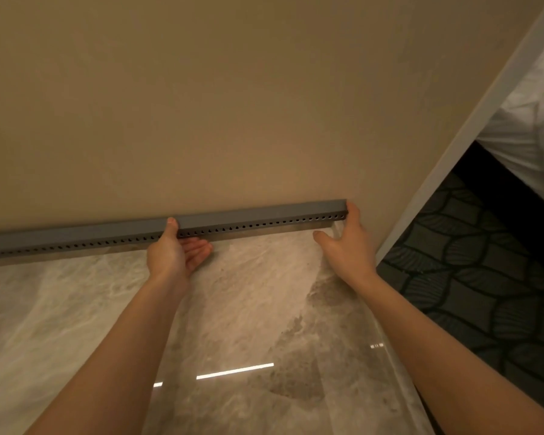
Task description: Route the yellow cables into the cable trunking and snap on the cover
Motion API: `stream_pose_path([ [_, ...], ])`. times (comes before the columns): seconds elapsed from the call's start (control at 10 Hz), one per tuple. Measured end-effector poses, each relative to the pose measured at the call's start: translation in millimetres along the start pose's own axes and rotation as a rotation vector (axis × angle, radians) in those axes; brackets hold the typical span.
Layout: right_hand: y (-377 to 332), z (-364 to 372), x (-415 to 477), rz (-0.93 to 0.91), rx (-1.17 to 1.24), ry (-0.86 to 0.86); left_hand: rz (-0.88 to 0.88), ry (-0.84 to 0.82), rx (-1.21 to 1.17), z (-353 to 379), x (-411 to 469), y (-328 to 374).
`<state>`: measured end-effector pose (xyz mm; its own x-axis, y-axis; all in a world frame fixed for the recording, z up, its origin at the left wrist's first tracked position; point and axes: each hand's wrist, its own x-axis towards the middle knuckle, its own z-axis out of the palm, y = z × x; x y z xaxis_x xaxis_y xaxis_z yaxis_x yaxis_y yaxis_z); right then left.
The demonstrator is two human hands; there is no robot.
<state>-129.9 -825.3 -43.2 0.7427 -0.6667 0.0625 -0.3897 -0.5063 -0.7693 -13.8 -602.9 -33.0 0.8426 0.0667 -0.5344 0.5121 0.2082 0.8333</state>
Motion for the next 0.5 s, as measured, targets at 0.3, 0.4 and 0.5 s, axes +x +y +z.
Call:
stream_pose_path([
  [0.3,-3,-8,4,0.025,0.067,-0.151,0.134,-0.081,0.309,4,-49,-6],
  [0.4,-12,-18,-4,0.108,0.204,-0.215,0.160,-0.183,0.462,-8,-70,-1],
  [0.5,-18,-21,-16,0.162,0.244,-0.228,0.193,-0.244,0.540,-22,-85,4],
])
